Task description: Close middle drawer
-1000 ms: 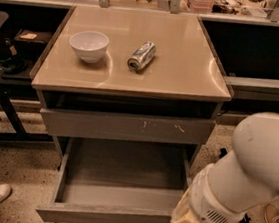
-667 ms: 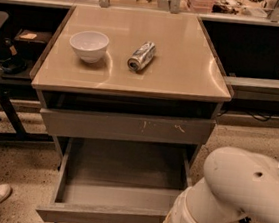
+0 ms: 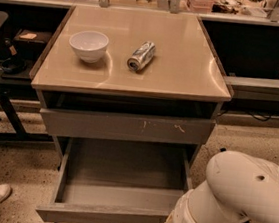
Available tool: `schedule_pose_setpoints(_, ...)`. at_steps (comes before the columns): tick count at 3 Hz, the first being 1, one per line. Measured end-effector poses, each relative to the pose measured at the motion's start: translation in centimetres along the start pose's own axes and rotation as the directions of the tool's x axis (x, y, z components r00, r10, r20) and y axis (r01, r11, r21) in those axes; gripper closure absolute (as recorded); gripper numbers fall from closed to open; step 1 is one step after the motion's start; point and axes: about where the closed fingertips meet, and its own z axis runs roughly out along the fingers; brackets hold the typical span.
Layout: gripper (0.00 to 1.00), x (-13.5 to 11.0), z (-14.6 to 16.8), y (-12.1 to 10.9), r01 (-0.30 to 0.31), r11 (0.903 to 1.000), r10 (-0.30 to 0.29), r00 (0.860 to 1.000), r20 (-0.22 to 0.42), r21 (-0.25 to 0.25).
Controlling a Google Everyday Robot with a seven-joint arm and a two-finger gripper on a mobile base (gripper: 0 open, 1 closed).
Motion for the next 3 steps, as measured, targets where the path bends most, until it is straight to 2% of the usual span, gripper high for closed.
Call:
schedule_pose_setpoints(1, 1.00, 1.3, 4.8, -0.2, -0.032, 0.9978, 0.032, 0.999, -0.010, -0.058)
schedule_pose_setpoints(2, 1.00, 2.1, 11.1, -3.9, -0.093, 0.9935, 0.094, 0.995, 0.017, -0.065)
schedule_pose_setpoints(3, 1.00, 2.4, 15.1, -7.7, -0.125, 0.9914, 0.127, 0.991, 0.036, -0.038)
